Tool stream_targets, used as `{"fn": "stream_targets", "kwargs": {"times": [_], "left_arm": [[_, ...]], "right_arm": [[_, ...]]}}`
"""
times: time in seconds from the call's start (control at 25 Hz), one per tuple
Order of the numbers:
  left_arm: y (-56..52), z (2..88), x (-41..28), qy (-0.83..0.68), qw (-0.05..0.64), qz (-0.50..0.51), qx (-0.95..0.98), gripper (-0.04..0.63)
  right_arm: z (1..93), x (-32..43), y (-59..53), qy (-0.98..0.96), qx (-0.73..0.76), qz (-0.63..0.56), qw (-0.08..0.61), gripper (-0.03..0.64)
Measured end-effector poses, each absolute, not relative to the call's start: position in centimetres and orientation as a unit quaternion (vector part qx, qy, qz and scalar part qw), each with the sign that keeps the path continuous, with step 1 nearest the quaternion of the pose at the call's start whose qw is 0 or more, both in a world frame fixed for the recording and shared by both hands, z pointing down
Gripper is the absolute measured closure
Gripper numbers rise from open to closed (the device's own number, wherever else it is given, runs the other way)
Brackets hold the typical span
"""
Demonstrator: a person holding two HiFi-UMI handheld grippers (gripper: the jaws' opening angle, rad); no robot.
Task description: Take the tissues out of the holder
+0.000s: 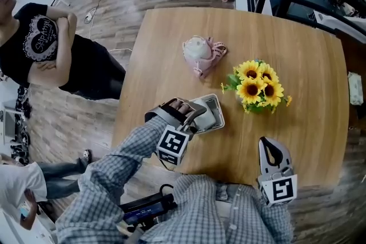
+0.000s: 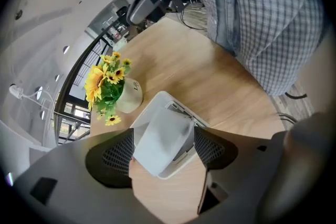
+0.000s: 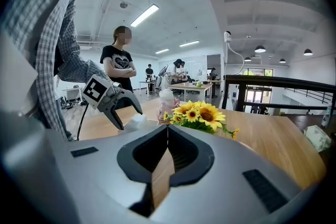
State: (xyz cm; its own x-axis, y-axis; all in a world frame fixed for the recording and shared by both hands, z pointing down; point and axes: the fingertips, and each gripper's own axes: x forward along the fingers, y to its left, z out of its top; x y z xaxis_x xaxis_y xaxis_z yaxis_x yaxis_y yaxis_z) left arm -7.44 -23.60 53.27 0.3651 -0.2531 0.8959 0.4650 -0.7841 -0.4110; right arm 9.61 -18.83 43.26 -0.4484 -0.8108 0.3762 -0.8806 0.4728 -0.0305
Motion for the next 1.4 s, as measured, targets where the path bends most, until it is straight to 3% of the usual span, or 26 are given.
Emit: {"fn": "stream_targets", "kwargs": {"times": [0.88, 1.4], "left_arm": [[-24.2, 56.4, -5.8, -0.103, 0.367, -0.551, -0.742, 0.261], [-24.2, 55.9, -5.7, -0.060, 0.303, -0.539, -0.784, 0.314]], "right_arm": [[44.2, 10.6, -18.0, -0.834, 0.507, 0.125, 0.179, 0.604], [44.1, 10.5, -17.9, -0.837, 0.506, 0.121, 0.172, 0.604]]}}
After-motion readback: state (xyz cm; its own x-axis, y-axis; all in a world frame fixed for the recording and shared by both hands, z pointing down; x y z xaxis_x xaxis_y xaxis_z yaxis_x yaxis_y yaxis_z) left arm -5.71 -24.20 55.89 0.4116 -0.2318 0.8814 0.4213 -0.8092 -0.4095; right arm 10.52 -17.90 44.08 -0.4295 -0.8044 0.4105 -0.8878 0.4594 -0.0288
